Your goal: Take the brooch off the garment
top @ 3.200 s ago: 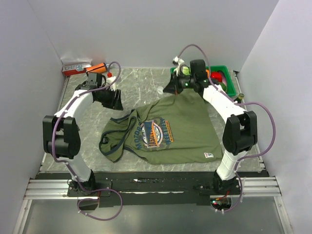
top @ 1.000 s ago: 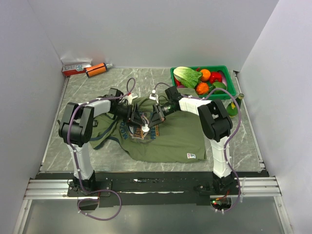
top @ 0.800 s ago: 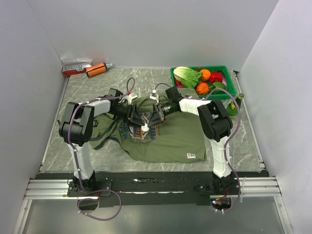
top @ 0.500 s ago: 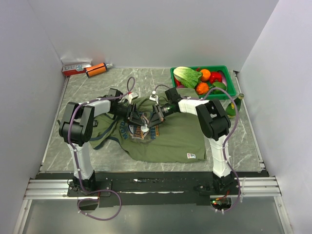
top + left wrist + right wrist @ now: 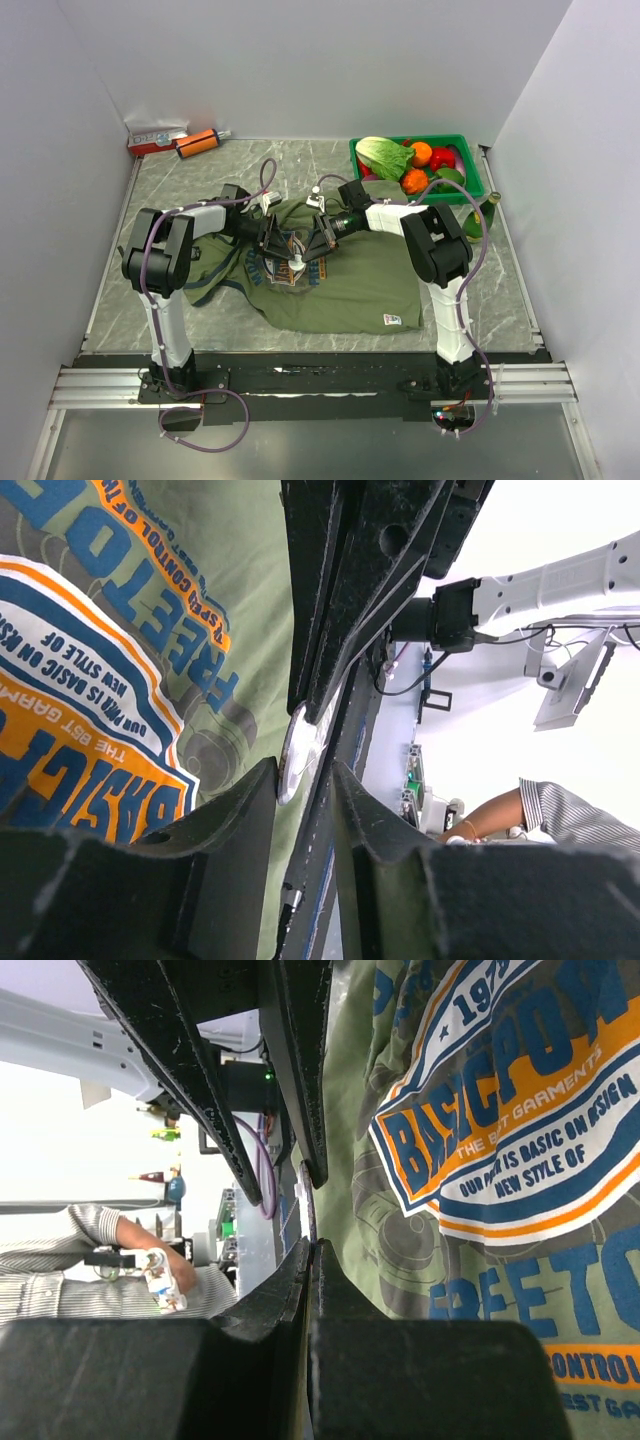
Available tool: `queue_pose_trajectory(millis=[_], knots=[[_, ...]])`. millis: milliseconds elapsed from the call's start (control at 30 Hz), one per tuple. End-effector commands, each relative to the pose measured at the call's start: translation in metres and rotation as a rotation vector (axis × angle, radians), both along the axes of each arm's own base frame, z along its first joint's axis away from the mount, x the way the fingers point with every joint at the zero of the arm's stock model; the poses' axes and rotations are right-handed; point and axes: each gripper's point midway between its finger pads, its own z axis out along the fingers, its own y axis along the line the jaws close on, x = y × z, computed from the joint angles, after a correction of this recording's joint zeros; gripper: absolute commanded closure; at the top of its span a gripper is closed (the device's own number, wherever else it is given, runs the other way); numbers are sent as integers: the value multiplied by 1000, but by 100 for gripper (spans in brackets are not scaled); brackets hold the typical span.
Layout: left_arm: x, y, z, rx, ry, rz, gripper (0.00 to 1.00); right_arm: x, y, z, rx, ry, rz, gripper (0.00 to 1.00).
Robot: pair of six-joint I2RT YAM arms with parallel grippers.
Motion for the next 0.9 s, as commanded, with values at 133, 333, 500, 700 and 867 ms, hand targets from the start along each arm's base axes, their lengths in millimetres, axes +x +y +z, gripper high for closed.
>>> queue_pose_trajectory(millis=[133,333,500,700,867], knots=[[-6,-6,14,-63,-16,-47,67,13,6,16,40,-65,-10,100],[-8,-9,13,-66,-17,-63,69,13,7,17,41,-57,-15,100],[-7,-10,13,-69,-24,-66,74,11,11,17,40,-58,-11,100],[-7,-12,12,-71,-21,-72,77,13,11,17,37,-61,-13,100],[-4,-13,10,-64,-24,-69,80,13,12,18,37,-66,-12,100]])
